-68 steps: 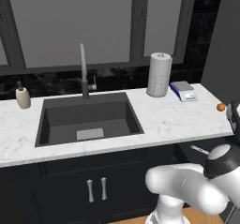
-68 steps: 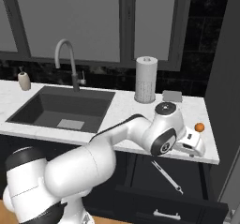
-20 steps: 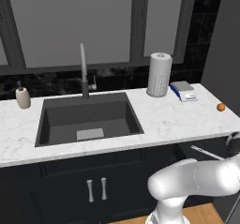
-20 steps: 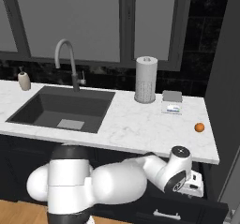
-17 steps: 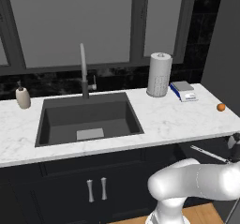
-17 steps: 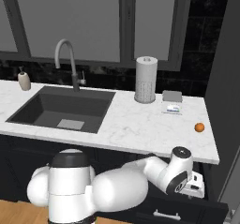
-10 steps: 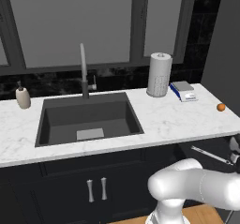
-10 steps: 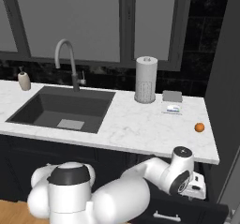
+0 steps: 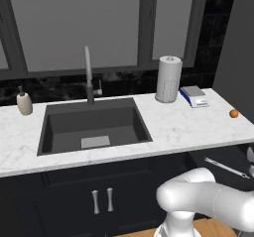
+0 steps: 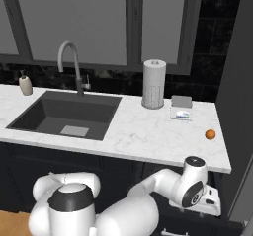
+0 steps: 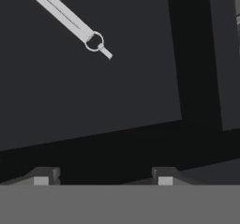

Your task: Pick the tongs from the drawer and place it on the counter.

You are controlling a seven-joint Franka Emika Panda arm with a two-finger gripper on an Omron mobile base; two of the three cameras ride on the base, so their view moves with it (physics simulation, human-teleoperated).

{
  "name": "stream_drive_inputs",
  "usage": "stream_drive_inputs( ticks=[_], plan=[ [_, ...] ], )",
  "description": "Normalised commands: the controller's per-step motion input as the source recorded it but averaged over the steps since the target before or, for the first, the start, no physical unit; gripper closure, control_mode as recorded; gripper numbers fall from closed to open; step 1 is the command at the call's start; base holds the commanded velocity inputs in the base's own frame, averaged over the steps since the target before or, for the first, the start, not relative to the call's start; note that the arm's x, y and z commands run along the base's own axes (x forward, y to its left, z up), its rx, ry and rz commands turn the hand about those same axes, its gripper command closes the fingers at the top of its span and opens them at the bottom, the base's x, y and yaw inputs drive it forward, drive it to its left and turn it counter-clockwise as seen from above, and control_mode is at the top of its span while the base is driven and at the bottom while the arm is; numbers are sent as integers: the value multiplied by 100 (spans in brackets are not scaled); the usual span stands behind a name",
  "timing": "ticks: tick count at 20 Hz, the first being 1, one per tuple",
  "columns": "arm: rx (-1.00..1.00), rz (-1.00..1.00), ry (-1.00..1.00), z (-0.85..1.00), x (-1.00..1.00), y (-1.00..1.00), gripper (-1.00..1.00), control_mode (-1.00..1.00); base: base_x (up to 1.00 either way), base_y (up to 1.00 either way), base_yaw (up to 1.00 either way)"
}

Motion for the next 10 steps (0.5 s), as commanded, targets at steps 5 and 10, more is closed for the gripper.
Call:
stream_drive_inputs(
  ticks=[5,10],
  plan=[
    [0,0,8,-47,-64,-12,-100,-100,0,0,0],
    [0,0,6,-61,-79,-13,-100,-100,0,0,0]
  ],
)
